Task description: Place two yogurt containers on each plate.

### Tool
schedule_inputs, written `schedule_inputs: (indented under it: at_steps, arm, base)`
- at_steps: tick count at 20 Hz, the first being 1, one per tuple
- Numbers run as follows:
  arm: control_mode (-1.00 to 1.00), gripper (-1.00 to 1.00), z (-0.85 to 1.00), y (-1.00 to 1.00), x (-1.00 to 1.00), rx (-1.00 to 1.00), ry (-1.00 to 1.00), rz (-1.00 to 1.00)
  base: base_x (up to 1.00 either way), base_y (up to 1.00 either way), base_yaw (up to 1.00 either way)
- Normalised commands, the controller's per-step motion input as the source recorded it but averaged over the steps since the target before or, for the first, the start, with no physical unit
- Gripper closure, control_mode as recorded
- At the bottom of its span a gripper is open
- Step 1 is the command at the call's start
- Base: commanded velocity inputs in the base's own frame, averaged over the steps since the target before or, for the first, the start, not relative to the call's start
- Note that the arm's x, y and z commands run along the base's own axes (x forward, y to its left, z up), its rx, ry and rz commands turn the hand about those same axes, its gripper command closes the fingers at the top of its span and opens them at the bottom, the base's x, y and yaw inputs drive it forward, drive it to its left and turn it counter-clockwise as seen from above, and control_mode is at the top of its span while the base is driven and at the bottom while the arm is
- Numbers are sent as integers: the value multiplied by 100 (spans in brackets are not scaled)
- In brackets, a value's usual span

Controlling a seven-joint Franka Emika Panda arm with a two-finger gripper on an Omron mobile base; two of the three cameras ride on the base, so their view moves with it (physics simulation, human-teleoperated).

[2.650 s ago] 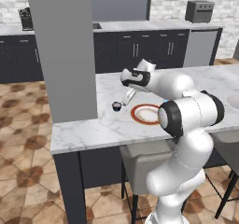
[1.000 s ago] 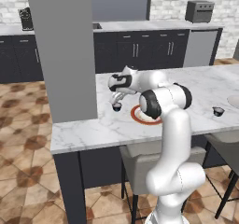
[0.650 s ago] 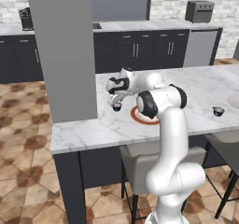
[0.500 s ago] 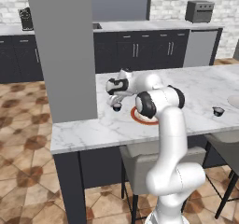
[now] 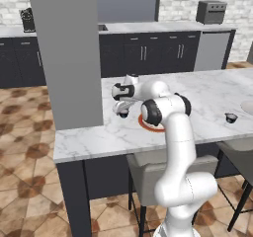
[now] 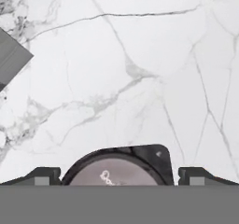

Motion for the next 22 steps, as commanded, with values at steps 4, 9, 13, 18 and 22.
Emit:
schedule_inputs:
  at_steps: [4, 9, 13, 18, 22]
  arm:
    - [-100, -100, -17, 0, 12, 0, 9, -2]
    - [-100, -100, -17, 0, 5, 0, 8, -2]
    - [-100, 100, -22, 0, 1, 0, 9, -3]
    - [-100, 100, -38, -33, -2, 0, 10, -1]
    - [-100, 100, -32, -39, 0, 0, 6, 0]
  base:
    - [0, 0, 0]
    - [0, 0, 0]
    - [0, 0, 0]
    - [0, 0, 0]
    - [0, 0, 0]
